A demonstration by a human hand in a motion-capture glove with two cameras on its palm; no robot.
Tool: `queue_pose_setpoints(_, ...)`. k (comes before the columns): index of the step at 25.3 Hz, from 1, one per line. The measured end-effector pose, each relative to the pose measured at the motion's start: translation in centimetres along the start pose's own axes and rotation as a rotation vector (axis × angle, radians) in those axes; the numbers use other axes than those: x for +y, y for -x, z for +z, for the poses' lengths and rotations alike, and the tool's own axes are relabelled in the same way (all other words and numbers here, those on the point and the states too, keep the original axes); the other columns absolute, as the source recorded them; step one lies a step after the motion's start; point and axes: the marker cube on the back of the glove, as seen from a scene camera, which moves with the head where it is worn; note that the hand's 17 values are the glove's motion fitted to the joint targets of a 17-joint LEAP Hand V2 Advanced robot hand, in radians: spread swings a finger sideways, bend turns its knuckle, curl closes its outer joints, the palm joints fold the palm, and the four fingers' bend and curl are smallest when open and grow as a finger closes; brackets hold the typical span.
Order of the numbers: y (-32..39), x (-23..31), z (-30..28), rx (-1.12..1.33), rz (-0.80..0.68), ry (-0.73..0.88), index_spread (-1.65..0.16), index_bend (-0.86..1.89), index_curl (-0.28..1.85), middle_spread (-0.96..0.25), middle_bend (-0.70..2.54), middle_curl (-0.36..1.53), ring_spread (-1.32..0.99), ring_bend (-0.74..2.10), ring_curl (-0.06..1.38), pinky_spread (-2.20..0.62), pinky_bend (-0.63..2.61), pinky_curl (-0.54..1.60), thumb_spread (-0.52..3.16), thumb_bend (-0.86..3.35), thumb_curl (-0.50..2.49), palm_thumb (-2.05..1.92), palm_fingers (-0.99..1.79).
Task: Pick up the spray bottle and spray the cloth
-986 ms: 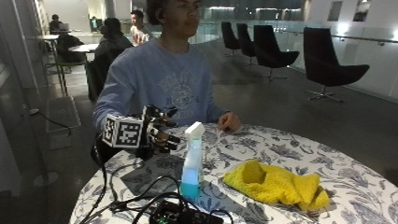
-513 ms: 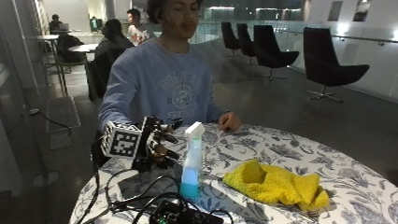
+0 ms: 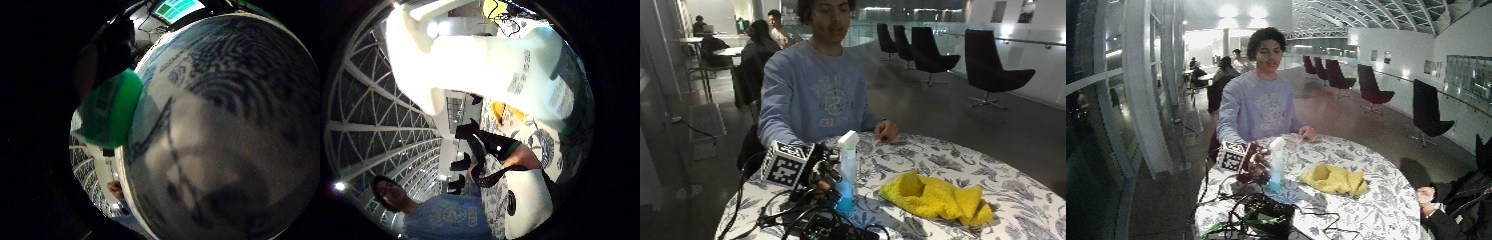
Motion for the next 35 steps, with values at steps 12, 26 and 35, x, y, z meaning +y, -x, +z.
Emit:
queue_pose_setpoints(12,0.5,-2.1,2.6,0.034,-0.04,-0.062,-0.33,0.05,0.14,-0.03,0.42,0.41,0.01,0.61,0.35,0.24,0.33,0.32,0.9,0.08,0.38,0.83,0.7)
queue_pose_setpoints(26,8.5,-1.2,3.7,-0.308,-0.162,0.289,-0.32,0.09,0.14,-0.07,0.36,0.43,-0.01,0.73,0.41,0.15,0.45,0.37,0.76,0.02,0.51,0.92,0.94)
queue_pose_setpoints(35,11.1,-0.9,6.7,-0.383,0.006,0.599,-0.3,0.06,0.15,-0.05,0.4,0.45,0.0,0.7,0.41,0.1,0.46,0.38,0.85,-0.03,0.52,0.83,1.04)
